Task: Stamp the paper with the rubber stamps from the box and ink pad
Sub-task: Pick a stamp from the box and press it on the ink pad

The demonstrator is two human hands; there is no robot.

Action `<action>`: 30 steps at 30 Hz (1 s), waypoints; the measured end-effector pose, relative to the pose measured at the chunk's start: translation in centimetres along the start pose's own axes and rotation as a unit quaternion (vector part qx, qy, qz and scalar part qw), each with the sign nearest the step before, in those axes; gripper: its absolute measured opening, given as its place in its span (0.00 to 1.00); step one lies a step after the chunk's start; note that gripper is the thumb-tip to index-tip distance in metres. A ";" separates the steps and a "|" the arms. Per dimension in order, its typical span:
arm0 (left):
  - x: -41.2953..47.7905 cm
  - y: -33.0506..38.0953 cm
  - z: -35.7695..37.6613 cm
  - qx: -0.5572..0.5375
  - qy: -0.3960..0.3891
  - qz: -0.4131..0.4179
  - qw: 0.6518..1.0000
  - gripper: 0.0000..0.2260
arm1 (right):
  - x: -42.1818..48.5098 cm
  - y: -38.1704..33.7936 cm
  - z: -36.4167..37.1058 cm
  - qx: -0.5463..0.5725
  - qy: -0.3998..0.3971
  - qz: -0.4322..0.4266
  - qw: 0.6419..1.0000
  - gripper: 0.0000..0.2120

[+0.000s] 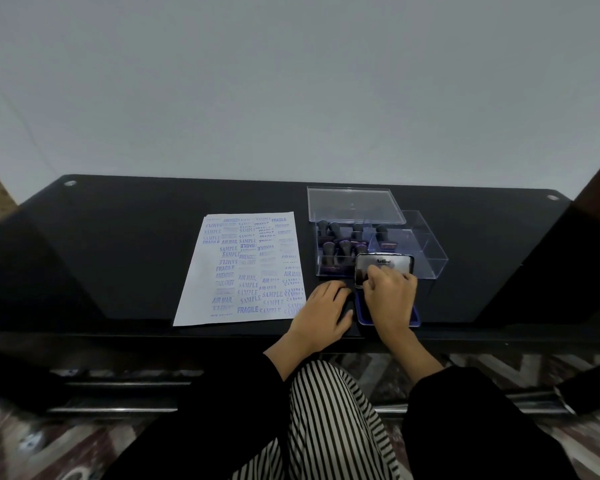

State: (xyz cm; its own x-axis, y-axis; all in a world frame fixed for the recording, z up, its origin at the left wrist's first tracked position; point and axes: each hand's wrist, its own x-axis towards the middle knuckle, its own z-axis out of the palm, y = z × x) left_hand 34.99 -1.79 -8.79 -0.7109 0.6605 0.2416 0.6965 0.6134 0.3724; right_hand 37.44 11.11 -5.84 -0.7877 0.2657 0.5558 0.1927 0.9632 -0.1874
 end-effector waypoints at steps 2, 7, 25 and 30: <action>0.0 0.0 0.0 0.002 0.001 0.001 1.000 0.29 | -0.9 0.3 0.1 0.002 0.027 -0.007 1.000 0.16; 0.0 0.1 0.0 0.003 0.004 0.003 1.000 0.29 | -3.0 1.1 0.5 -0.013 0.088 -0.011 0.996 0.13; -0.2 0.4 -0.2 0.009 -0.009 -0.008 1.000 0.29 | 0.4 -0.5 -0.4 -0.023 -0.051 0.031 0.998 0.14; -0.1 0.2 -0.1 0.009 -0.005 -0.006 1.000 0.29 | -2.0 0.4 -0.1 0.002 0.040 0.009 0.999 0.16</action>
State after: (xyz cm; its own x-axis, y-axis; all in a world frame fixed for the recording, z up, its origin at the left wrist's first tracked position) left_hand 35.20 -1.76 -8.62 -0.7175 0.6583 0.2277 0.6902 0.6281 0.3592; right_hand 39.09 10.96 -6.96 -0.7349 0.2859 0.6150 0.2043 0.9580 -0.2012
